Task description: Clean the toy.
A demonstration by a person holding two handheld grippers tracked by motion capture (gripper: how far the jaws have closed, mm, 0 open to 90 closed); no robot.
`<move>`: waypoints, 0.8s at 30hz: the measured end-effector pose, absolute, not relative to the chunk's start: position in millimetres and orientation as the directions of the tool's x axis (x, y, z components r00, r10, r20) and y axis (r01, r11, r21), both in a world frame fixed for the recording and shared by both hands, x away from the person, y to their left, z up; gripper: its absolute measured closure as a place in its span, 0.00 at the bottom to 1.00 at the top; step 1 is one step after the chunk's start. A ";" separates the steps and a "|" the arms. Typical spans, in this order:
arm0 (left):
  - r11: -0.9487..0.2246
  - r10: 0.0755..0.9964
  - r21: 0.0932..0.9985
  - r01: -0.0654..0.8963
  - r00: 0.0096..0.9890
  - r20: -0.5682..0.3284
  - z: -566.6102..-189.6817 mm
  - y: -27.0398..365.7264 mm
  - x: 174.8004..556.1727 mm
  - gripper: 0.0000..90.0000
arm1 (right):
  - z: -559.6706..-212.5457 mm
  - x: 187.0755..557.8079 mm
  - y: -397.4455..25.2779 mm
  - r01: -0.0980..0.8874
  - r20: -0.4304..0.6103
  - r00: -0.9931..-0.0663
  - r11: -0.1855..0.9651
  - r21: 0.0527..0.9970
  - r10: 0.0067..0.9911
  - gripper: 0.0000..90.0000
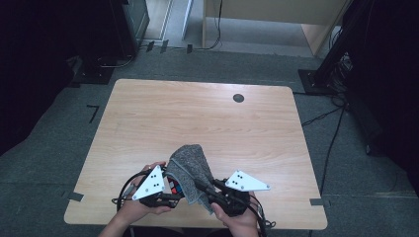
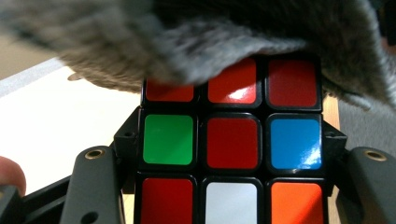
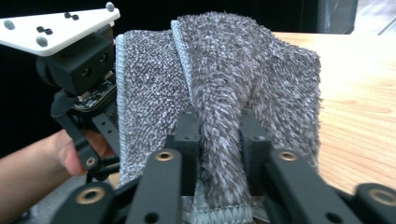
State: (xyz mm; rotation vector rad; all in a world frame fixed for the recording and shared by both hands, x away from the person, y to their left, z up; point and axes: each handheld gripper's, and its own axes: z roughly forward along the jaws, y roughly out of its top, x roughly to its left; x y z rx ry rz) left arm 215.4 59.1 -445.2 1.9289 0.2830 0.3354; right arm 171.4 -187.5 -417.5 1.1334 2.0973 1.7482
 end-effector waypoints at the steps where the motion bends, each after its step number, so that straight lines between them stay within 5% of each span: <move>1: -0.375 0.348 0.927 0.034 0.931 0.107 -445.6 58.1 214.7 0.38 | -417.6 171.6 -186.7 0.428 0.312 -0.690 0.022 0.903 0.653 0.77; 5: -0.376 0.337 0.926 0.029 0.936 0.107 -446.1 57.4 213.7 0.38 | -419.1 176.8 -193.4 0.470 0.385 -0.675 -0.036 0.882 0.630 0.63; 12: -0.434 0.341 0.901 -0.001 0.925 0.165 -447.6 49.3 208.7 0.38 | -424.6 180.8 -191.8 0.533 0.487 -0.654 -0.104 0.840 0.579 0.55; 24: -0.589 0.396 0.806 -0.052 0.851 0.344 -450.8 21.4 192.4 0.38 | -431.6 171.4 -154.3 0.538 0.283 -0.540 0.067 0.840 0.792 0.25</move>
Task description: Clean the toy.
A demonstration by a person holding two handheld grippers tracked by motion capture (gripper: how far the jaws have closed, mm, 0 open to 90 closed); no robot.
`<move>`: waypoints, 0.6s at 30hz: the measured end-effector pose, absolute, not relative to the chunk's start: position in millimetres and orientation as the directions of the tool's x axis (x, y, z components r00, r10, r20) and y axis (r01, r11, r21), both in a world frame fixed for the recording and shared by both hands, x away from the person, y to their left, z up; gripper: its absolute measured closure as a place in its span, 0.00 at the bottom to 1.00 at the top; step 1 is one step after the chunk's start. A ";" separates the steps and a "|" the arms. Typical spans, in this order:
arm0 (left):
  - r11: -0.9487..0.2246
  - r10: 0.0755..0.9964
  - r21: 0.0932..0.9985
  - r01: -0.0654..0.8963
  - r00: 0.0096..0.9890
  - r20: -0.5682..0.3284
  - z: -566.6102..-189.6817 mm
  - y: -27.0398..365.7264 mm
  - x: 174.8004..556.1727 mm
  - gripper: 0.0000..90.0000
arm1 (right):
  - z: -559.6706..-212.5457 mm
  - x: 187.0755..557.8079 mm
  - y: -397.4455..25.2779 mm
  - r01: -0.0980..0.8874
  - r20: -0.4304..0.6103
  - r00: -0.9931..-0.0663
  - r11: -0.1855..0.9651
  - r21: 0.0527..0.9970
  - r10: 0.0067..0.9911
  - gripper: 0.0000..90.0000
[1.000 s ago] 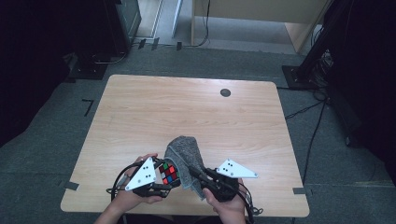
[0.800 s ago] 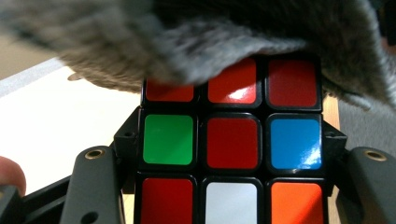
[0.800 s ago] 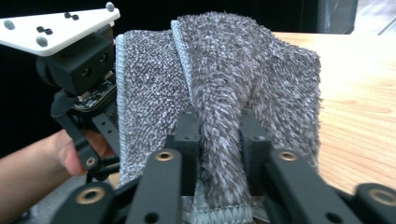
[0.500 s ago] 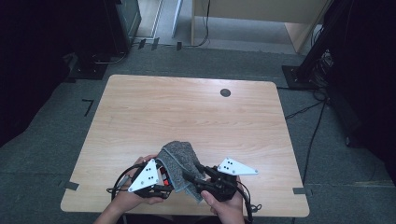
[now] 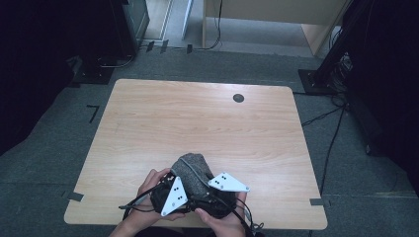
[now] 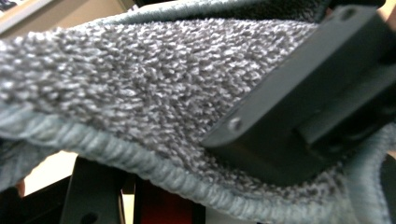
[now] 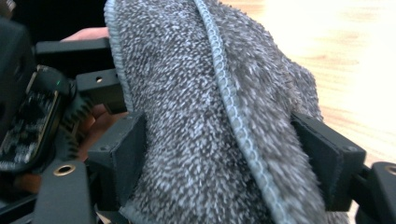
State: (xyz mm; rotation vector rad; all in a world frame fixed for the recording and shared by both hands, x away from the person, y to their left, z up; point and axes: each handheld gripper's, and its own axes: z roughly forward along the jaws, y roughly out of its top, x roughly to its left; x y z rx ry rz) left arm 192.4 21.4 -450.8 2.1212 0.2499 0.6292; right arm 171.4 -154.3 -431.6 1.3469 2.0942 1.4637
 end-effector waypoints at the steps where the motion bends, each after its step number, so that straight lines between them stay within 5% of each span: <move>1: -0.584 0.397 0.810 -0.050 0.853 0.339 -450.8 22.1 192.5 0.38 | -432.4 172.0 -155.4 0.547 0.299 -0.533 0.052 0.836 0.792 0.25; 16: -0.525 0.390 0.849 -0.058 0.870 0.300 -448.3 33.5 197.3 0.38 | -424.7 171.0 -172.2 0.539 0.408 -0.585 -0.040 0.841 0.701 0.58; 18: -0.514 0.396 0.856 -0.052 0.871 0.291 -449.2 36.9 199.2 0.38 | -422.7 168.4 -174.9 0.526 0.426 -0.589 -0.075 0.847 0.686 0.74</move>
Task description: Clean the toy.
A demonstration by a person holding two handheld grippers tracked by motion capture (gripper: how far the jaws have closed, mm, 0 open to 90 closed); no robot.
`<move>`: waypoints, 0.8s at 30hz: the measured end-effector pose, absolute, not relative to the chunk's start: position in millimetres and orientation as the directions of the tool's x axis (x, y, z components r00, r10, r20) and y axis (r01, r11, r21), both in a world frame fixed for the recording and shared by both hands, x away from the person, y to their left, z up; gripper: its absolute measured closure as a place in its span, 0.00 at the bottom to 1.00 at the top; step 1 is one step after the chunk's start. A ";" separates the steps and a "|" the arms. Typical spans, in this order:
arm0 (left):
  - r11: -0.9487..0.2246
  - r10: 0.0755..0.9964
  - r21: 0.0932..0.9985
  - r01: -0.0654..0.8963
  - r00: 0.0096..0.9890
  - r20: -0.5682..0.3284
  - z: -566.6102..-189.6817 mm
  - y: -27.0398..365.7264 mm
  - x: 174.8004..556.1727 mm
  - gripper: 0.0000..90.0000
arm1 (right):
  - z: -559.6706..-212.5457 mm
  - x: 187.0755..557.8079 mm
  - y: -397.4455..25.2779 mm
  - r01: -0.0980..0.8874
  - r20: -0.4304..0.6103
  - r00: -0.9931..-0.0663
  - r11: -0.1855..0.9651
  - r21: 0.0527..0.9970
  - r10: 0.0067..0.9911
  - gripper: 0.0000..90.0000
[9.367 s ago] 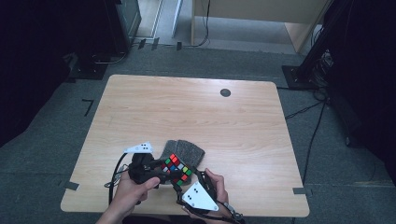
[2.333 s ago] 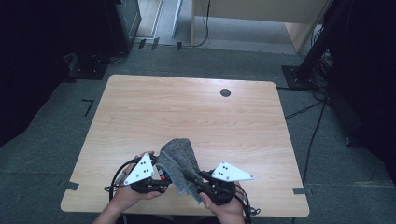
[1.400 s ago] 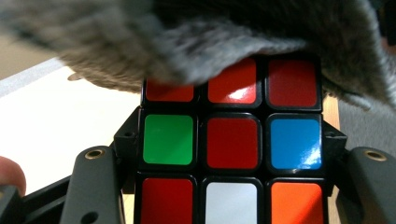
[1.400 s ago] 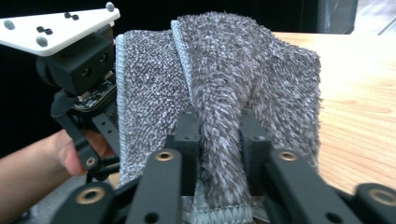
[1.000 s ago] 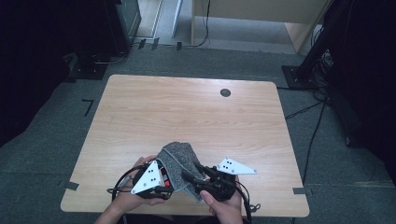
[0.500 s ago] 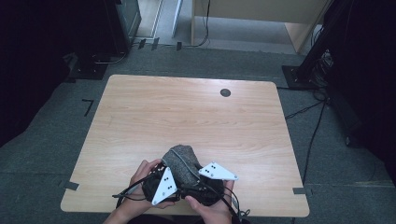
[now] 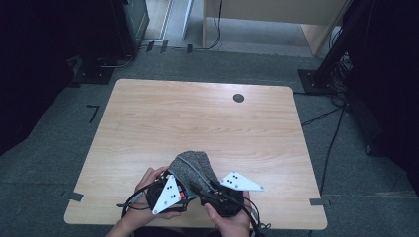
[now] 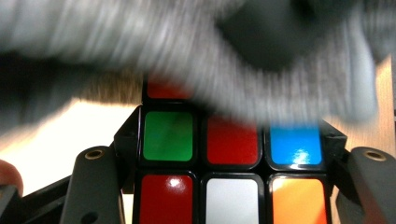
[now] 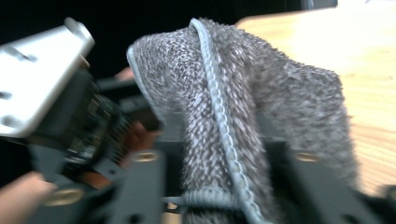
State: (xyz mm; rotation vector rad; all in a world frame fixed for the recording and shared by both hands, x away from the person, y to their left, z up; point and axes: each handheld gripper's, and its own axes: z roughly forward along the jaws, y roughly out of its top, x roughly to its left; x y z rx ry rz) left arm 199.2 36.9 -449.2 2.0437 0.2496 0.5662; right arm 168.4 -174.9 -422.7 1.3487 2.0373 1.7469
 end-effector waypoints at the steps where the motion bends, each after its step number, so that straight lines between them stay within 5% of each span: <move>1: -0.498 0.398 0.866 -0.044 0.876 0.273 -448.8 39.3 200.5 0.38 | -421.6 168.1 -178.3 0.522 0.444 -0.589 -0.101 0.847 0.675 0.76; 8: -0.355 0.372 0.935 -0.010 0.916 0.151 -440.4 53.8 205.9 0.38 | -422.1 172.7 -194.5 0.525 0.489 -0.578 -0.161 0.836 0.653 0.83; 11: -0.381 0.364 0.925 -0.016 0.917 0.165 -442.4 51.3 204.7 0.38 | -419.5 169.7 -188.4 0.509 0.488 -0.620 -0.158 0.846 0.614 0.81; 16: -0.350 0.354 0.937 -0.004 0.925 0.136 -439.4 53.9 204.9 0.38 | -427.4 172.5 -188.6 0.473 0.393 -0.593 -0.091 0.876 0.703 0.82; 19: -0.335 0.361 0.942 0.004 0.924 0.125 -439.1 56.9 208.0 0.38 | -434.4 179.7 -199.4 0.522 0.456 -0.559 -0.133 0.842 0.693 0.82; 24: -0.412 0.364 0.911 -0.011 0.915 0.175 -445.6 49.4 206.2 0.38 | -422.0 170.3 -187.1 0.475 0.429 -0.653 -0.104 0.874 0.623 0.82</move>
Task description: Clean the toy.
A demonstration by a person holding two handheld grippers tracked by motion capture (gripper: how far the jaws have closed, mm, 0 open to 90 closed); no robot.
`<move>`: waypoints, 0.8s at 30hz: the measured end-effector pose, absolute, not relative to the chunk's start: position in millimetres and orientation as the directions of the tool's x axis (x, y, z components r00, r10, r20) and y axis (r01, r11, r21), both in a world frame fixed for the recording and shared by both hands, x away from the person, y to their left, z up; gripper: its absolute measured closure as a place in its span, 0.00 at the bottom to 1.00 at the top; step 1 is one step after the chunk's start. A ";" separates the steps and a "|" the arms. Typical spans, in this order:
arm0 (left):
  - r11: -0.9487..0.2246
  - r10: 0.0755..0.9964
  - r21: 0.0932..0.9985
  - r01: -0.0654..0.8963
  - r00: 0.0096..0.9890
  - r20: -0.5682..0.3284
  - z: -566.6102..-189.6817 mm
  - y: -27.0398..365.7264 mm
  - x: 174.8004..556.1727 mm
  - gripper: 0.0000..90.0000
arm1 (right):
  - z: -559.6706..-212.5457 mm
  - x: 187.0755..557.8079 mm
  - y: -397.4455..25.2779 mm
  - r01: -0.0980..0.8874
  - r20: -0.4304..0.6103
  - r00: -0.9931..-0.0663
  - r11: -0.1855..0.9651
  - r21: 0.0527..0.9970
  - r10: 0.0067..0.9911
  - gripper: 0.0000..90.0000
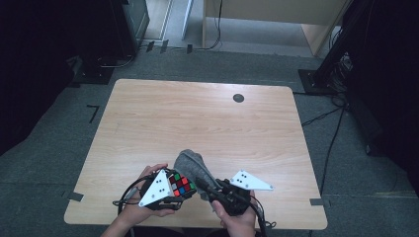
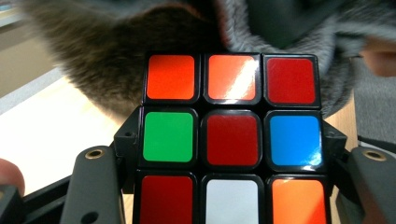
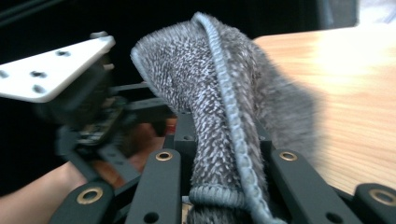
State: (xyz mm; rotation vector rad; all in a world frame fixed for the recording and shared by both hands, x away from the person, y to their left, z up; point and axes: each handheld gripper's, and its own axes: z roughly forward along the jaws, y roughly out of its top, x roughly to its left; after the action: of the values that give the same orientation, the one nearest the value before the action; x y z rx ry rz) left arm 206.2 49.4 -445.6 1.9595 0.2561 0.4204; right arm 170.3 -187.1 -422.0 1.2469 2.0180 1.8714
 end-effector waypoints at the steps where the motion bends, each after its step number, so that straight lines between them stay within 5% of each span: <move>1: -0.411 0.365 0.912 -0.012 0.914 0.177 -445.0 48.9 205.4 0.38 | -420.8 168.3 -184.0 0.466 0.414 -0.662 -0.090 0.880 0.625 0.82; 10: -0.336 0.378 0.942 0.006 0.917 0.129 -438.3 59.6 208.9 0.38 | -427.2 174.1 -194.9 0.498 0.437 -0.606 -0.111 0.860 0.665 0.84; 17: -0.356 0.365 0.935 -0.005 0.920 0.143 -439.7 55.6 207.0 0.38 | -414.5 167.1 -185.7 0.503 0.475 -0.661 -0.128 0.855 0.580 0.85; 24: -0.180 0.387 0.981 0.072 0.922 0.003 -430.8 76.0 216.2 0.38 | -436.7 181.5 -201.7 0.552 0.512 -0.594 -0.149 0.820 0.620 0.85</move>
State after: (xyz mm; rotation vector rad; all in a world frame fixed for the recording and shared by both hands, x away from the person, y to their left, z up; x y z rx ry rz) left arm 216.2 76.0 -430.8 1.7403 0.3475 0.2904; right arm 181.5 -201.7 -436.7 1.3883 2.0110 1.8837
